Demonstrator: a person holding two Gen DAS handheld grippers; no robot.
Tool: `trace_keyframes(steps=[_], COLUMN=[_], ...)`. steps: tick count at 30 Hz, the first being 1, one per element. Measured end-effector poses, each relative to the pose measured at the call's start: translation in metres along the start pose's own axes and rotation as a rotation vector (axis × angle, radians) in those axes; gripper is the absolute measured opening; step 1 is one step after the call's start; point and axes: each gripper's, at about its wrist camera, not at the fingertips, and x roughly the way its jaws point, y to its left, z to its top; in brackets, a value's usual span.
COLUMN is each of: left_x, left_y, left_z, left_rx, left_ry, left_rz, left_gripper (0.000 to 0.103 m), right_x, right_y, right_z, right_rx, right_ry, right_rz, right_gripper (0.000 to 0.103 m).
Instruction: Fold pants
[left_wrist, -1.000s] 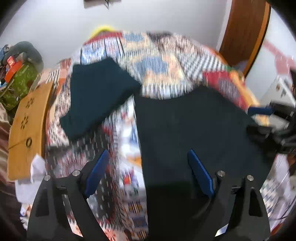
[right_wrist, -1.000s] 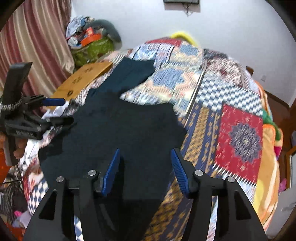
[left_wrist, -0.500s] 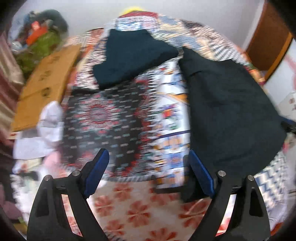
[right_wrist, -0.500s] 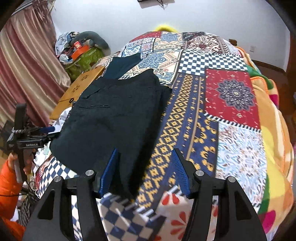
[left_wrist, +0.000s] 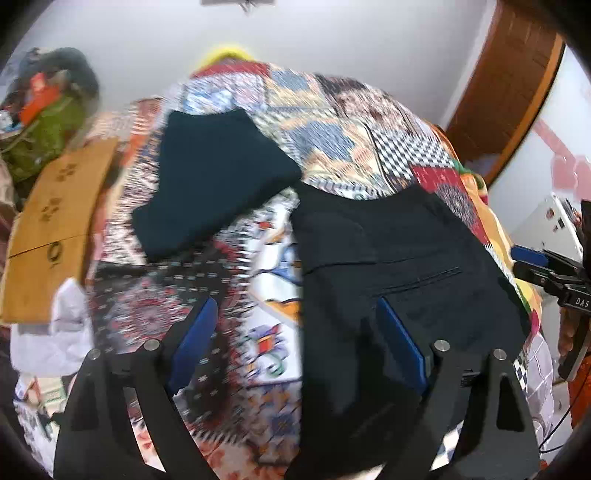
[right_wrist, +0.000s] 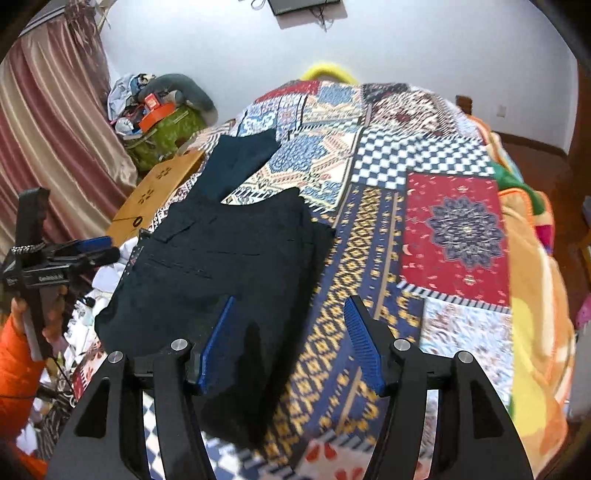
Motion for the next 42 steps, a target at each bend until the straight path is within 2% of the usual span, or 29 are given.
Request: trace_keyframes(steps=[3, 5, 9, 16, 19, 22, 24, 27, 29, 32, 33, 35, 42], left_x=[0.034, 0.046, 0.059, 0.075, 0.079, 0.078, 0.076, 0.068, 0.062, 0.044, 0.037, 0.026, -0.022], left_y=[-0.005, -0.004, -0.005, -0.017, -0.022, -0.027, -0.029, -0.031, -0.031, -0.033, -0.033, -0.031, -0.028], left_z=[0.003, 0.005, 0.011, 0.023, 0.028, 0.031, 0.031, 0.03, 0.028, 0.028, 0.029, 0.032, 0.046], left_rx=[-0.003, -0.024, -0.057, -0.067, -0.061, -0.07, -0.067, -0.068, -0.08, -0.067, -0.063, -0.066, -0.031], left_ry=[0.084, 0.107, 0.151, 0.215, 0.229, 0.23, 0.227, 0.218, 0.21, 0.158, 0.142, 0.119, -0.015], left_rz=[-0.034, -0.082, -0.181, -0.288, -0.283, -0.272, -0.263, -0.253, -0.244, -0.191, -0.193, -0.201, -0.155], left_gripper=[0.088, 0.089, 0.089, 0.088, 0.088, 0.083, 0.073, 0.062, 0.056, 0.034, 0.03, 0.028, 0.026], right_x=[0.026, 0.044, 0.061, 0.076, 0.08, 0.081, 0.08, 0.074, 0.069, 0.058, 0.055, 0.046, 0.019], right_y=[-0.003, -0.008, -0.019, -0.021, -0.021, -0.022, -0.019, -0.007, 0.002, 0.008, 0.01, 0.015, 0.042], right_z=[-0.001, -0.004, -0.003, 0.007, 0.012, 0.014, 0.014, 0.017, 0.018, 0.021, 0.023, 0.029, 0.061], right_rx=[0.022, 0.055, 0.129, 0.141, 0.139, 0.158, 0.161, 0.115, 0.076, 0.056, 0.051, 0.035, -0.052], right_ry=[0.055, 0.098, 0.136, 0.161, 0.167, 0.168, 0.17, 0.152, 0.132, 0.105, 0.097, 0.073, -0.031], right_rz=[0.031, 0.062, 0.162, 0.215, 0.217, 0.234, 0.243, 0.211, 0.187, 0.186, 0.188, 0.19, 0.195], right_gripper=[0.057, 0.057, 0.058, 0.058, 0.052, 0.038, 0.028, 0.023, 0.021, 0.02, 0.02, 0.02, 0.02])
